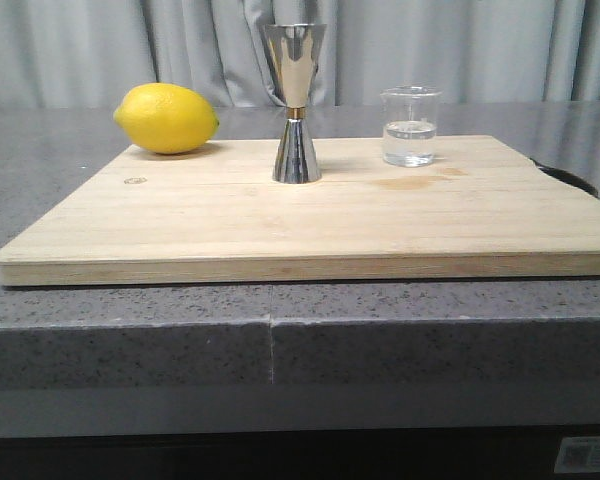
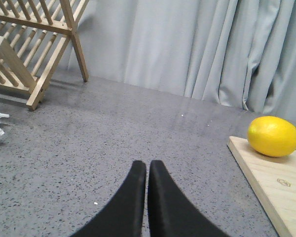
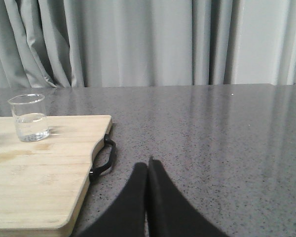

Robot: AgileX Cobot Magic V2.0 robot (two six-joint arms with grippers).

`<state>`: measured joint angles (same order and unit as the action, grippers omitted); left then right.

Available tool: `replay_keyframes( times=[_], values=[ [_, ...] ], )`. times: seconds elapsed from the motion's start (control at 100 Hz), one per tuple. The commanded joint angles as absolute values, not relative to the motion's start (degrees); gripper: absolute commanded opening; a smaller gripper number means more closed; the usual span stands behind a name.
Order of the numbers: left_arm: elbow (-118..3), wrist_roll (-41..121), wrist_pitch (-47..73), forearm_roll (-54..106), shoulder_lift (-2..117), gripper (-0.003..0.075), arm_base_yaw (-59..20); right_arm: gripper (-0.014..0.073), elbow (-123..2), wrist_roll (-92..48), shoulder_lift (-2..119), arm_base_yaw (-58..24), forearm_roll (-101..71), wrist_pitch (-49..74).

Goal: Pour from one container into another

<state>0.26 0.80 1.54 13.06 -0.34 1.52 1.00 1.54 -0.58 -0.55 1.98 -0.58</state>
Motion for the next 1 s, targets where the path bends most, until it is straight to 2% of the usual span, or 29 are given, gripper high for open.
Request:
replay_keyframes(
  times=[0.0,0.37,0.51,0.72,0.99],
  values=[
    [1.82,0.68,-3.21,14.65,-1.57,-0.0019,1.09,-0.0072,1.18,1.00,-1.60,-0.25,1.64,-5.54],
    [1.31,0.58,-2.23,18.66,-1.57,-0.0019,1.09,-0.0071,1.18,1.00,-1.60,-0.25,-1.36,-5.27],
    [-1.51,0.58,-0.97,18.90,-1.57,-0.0019,1.09,-0.0071,-1.34,1.00,-1.44,-0.25,-3.30,0.38],
    [-11.77,0.79,8.35,18.58,1.92,-0.0019,1.09,-0.0071,-8.35,1.00,4.07,-0.25,-3.30,1.94],
    [-31.21,0.77,17.00,16.54,16.62,-0.0019,1.09,-0.0071,-24.07,1.00,19.77,-0.25,-3.30,5.56]
  ],
)
